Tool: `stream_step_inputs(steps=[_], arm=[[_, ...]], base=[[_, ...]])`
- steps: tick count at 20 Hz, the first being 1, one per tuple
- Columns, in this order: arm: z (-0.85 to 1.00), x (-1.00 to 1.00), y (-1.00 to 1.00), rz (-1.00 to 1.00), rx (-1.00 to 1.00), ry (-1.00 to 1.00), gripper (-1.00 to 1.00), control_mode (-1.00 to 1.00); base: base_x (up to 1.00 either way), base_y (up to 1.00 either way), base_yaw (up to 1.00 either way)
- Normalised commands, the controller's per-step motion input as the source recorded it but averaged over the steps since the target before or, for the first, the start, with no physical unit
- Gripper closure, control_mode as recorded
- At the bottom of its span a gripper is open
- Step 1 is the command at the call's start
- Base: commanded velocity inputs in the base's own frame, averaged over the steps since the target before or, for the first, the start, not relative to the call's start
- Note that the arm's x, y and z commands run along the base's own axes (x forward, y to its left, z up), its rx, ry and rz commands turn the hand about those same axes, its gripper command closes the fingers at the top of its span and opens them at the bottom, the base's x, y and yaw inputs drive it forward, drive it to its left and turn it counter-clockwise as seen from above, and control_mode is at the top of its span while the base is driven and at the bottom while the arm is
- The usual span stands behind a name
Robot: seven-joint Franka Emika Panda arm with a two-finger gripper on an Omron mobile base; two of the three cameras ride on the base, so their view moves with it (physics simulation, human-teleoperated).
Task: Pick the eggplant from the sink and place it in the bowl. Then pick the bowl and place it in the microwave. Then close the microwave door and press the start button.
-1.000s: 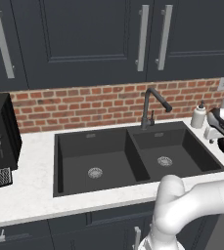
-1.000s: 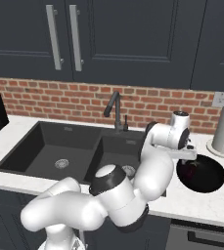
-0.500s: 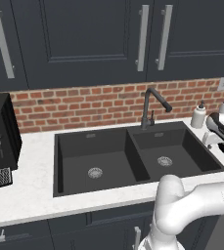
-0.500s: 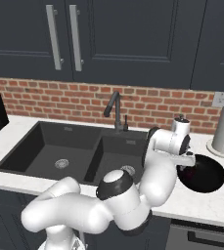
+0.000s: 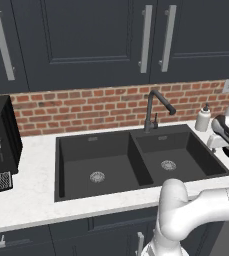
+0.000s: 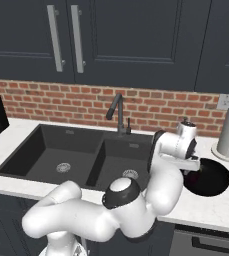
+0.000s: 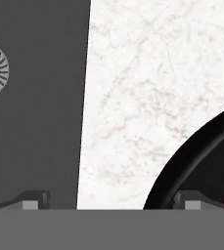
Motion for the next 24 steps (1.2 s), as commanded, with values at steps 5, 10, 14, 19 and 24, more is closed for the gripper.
stream_step_inputs(steps=[5,10,14,19,24], arm=[[-0.22,0.0,-0.08,0.03,0.04,0.0,1.0,-1.0],[-0.14,0.0,-0.04,0.03,0.01,0.01,1.0,-1.0],[-0.03,0.0,0.0,0.0,0.0,0.07,1.0,-1.0],[0.0,-0.04,0.0,0.0,0.0,0.0,1.0,-1.0],[0.06,-0.57,0.02,0.0,0.0,-0.14,1.0,-1.0]], base=[[0.0,0.0,0.0],[0.0,0.0,0.0],[0.0,0.0,0.0],[0.0,0.0,0.0],[0.0,0.0,0.0]])
